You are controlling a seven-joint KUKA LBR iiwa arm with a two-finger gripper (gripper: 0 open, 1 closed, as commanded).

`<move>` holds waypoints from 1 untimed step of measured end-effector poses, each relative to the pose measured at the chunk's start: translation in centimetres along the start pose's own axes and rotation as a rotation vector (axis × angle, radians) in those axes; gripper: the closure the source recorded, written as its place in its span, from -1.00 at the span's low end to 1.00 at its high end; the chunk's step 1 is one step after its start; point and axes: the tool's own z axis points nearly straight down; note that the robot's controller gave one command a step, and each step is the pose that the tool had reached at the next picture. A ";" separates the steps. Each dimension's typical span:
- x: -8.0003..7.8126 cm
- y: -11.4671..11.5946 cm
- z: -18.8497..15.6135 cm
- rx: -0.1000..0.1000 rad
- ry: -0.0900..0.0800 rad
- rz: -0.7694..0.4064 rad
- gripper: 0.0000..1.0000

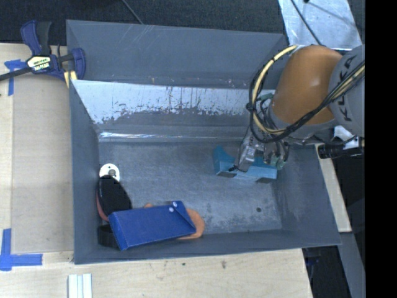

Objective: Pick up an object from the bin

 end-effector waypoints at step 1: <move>0.0 0.0 0.0 0.000 0.000 0.000 -1.00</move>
Offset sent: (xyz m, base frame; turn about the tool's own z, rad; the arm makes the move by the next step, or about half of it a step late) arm 0.0000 0.0000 0.0000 0.0000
